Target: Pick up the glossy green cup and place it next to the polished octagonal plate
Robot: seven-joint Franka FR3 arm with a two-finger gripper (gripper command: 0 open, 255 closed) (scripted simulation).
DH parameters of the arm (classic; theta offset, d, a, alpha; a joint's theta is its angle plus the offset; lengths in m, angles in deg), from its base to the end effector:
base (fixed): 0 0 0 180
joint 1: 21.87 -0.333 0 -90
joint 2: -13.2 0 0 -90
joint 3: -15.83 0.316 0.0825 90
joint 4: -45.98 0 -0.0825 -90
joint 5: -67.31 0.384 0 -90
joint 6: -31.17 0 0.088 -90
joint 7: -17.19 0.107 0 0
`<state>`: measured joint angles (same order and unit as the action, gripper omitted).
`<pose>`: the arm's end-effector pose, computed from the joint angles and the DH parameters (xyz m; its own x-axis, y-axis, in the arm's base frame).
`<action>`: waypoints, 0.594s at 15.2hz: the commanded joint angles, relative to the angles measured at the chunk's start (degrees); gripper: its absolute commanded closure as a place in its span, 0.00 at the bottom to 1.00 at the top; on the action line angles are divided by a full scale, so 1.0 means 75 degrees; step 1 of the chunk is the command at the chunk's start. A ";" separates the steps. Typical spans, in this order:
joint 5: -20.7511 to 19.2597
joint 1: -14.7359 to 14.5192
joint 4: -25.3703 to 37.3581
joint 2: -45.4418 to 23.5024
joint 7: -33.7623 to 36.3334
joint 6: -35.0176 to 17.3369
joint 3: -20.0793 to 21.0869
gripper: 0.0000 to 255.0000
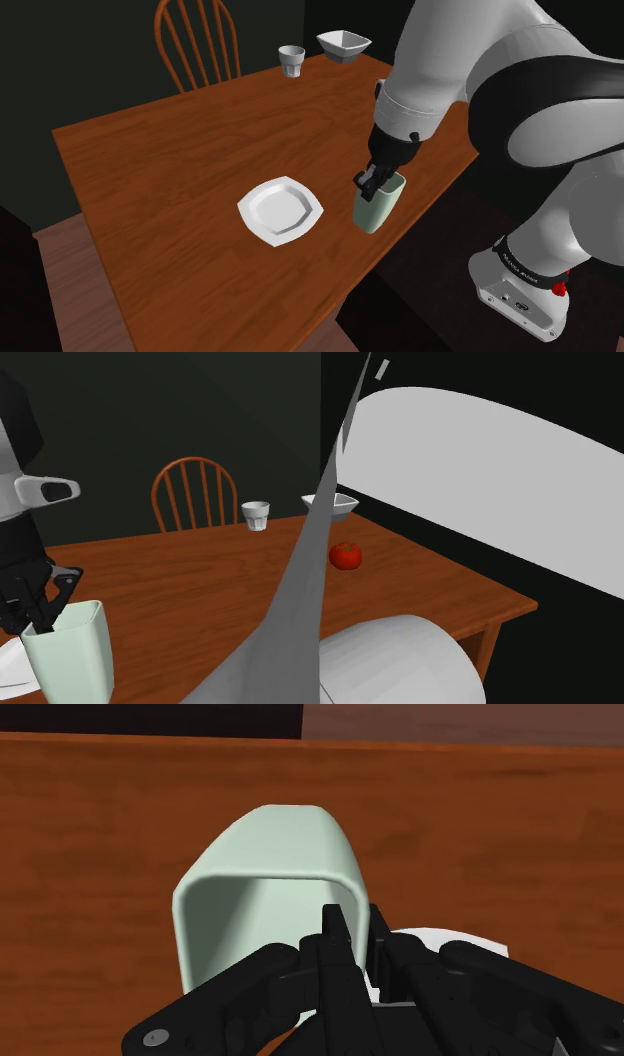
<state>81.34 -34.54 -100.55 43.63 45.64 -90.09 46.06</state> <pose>0.2843 0.2792 0.4247 0.9955 0.0713 0.0619 0.0704 -0.9974 0.0161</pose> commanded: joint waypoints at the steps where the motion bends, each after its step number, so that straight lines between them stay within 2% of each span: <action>1: 0.0020 0.0001 -0.0156 -0.0091 0.0017 -0.0252 0.0065 1.00; 5: 0.0036 0.0024 -0.0403 -0.0311 0.0057 -0.0715 0.0194 1.00; 9: 0.0036 0.0023 -0.0403 -0.0311 0.0057 -0.0715 0.0194 1.00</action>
<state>81.63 -34.38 -103.57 41.34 46.06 -95.39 47.49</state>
